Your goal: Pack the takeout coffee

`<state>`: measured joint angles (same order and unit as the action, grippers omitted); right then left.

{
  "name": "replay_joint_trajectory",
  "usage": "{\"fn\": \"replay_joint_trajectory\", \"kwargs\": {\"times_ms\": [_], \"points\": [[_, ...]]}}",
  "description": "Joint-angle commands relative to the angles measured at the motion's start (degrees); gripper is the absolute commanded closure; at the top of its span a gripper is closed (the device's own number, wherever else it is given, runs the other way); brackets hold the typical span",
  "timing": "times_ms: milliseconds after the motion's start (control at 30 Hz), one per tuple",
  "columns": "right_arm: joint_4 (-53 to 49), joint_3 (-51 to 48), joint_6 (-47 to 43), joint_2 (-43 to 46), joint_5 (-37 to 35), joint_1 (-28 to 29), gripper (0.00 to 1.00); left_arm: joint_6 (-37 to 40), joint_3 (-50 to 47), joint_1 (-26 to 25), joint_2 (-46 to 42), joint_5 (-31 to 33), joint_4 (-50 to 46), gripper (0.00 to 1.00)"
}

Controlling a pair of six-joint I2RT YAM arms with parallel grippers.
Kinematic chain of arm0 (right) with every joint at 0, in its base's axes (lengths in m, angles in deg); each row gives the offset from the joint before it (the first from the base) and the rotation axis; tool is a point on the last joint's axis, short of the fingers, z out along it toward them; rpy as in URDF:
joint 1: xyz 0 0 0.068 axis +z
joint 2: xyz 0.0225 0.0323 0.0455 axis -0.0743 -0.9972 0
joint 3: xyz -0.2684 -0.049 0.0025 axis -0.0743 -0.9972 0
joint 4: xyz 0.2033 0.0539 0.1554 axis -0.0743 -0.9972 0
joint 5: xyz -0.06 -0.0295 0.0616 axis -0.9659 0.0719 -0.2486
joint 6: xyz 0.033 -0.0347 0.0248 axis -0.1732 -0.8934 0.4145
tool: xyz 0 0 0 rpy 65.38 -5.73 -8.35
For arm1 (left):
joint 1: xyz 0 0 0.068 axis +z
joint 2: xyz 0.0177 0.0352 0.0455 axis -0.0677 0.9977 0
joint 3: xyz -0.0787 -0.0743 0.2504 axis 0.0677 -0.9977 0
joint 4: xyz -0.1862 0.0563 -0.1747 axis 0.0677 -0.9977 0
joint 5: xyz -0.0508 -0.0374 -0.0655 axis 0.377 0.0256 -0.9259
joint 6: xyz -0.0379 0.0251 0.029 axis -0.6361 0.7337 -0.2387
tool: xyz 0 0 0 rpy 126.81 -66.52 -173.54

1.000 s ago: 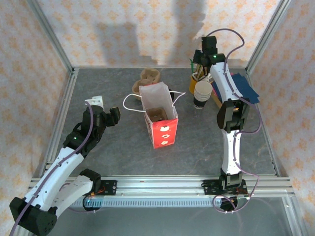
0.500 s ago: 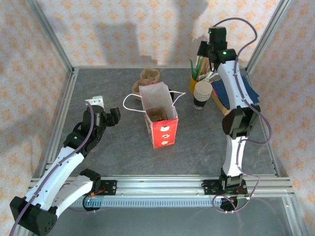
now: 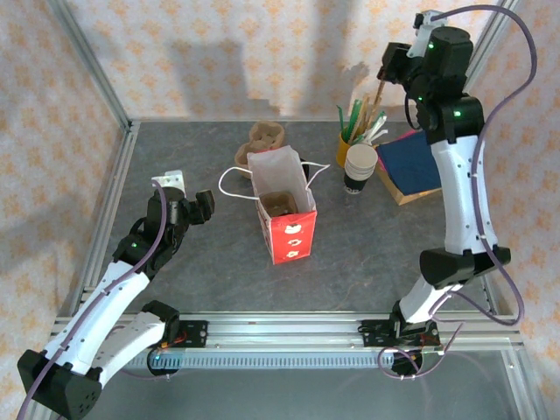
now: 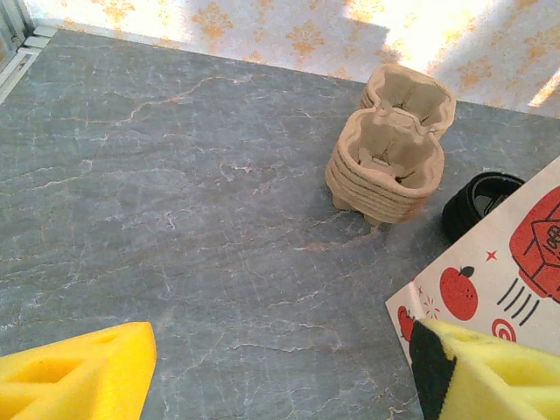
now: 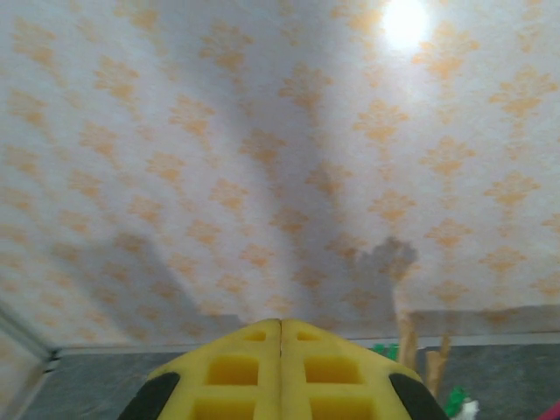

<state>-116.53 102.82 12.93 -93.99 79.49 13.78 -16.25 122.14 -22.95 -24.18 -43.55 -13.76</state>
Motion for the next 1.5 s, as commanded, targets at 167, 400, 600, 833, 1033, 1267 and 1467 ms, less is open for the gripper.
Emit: {"fn": "replay_joint_trajectory", "kwargs": {"times_ms": [167,400,600,833,1033,1267,1467], "points": [[9.19,-8.54,9.19,9.79,29.87,0.78,1.0,0.73,-0.53,0.44,0.43,-0.46,1.64,0.22],[8.9,-13.82,8.46,14.48,32.47,11.27,1.0,0.39,-0.51,0.44,0.7,-0.63,1.8,0.22],[10.27,-18.78,8.59,16.27,29.17,18.37,1.0,0.2,-0.37,0.45,0.88,-0.85,1.94,0.22],[11.17,-23.63,6.94,16.37,24.63,23.35,1.0,0.2,-0.39,0.44,0.88,-0.85,1.85,0.22],[12.11,-27.42,5.57,15.21,19.85,25.36,1.0,0.2,-0.48,0.44,0.79,-0.83,1.69,0.22],[13.53,-30.76,3.7,12.6,17.83,27.03,1.0,0.2,-0.44,0.44,0.88,-1.02,1.81,0.22],[17.69,-34.78,4.93,11.62,15.83,27.57,1.0,0.2,-0.56,0.48,0.96,-1.06,1.85,0.22]]}}
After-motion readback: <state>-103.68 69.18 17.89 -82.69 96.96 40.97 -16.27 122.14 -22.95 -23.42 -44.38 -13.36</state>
